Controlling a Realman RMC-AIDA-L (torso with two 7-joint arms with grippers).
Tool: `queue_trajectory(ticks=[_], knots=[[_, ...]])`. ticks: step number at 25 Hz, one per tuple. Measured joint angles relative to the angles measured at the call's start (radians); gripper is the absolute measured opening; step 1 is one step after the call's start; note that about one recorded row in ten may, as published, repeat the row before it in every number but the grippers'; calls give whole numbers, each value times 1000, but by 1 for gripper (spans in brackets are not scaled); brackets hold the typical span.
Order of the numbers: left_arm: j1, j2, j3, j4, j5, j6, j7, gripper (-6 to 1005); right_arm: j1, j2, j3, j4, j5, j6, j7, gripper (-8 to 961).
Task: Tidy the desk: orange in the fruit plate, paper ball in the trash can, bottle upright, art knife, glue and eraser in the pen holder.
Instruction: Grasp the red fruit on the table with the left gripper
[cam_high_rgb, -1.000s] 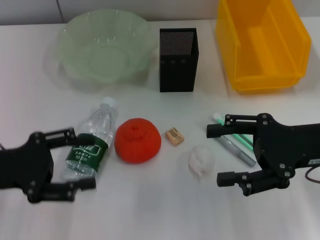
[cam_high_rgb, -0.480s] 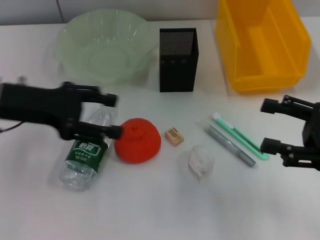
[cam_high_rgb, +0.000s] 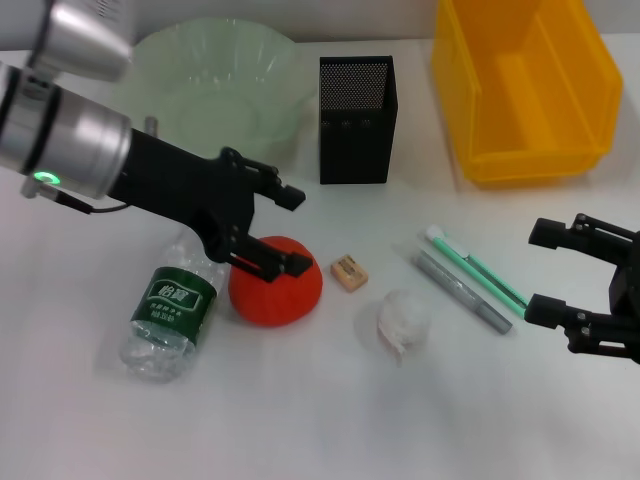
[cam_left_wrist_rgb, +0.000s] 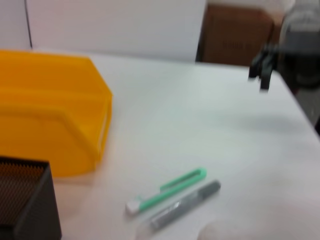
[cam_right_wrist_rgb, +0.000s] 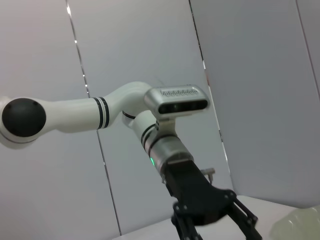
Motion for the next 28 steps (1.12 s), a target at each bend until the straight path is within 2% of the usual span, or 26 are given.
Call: queue_trajectory(ticks=[1,3,5,9,10,11,18,28], knots=[[0,-1,41,-2,-1,-27,-9,717,-2,0,0,4,0,1,-1,834],[0,-2,68,-4,-1,-50,-19,712,-4,0,-2,10,0,2,-2,833],[7,-2,167,-5,3,-139,-53,707,-4,1,-3,15,0,3,-7,833],[11,-2,198,-5,2,-164,-62,697,-5,2,-4,30,0,8,-19,833],[28,-3,293,0,-2,-224,-74,695,-4,2,-4,35,0,12,-21,833],[31,-3,312,1,-2,-232,-74,692,-3,2,-4,38,0,16,-21,833],[49,0,340,8,-54,-239,-65,675,2,2,-5,49,0,41,-22,834],[49,-1,342,9,-53,-249,-65,273,4,-2,-4,52,0,45,-22,834]])
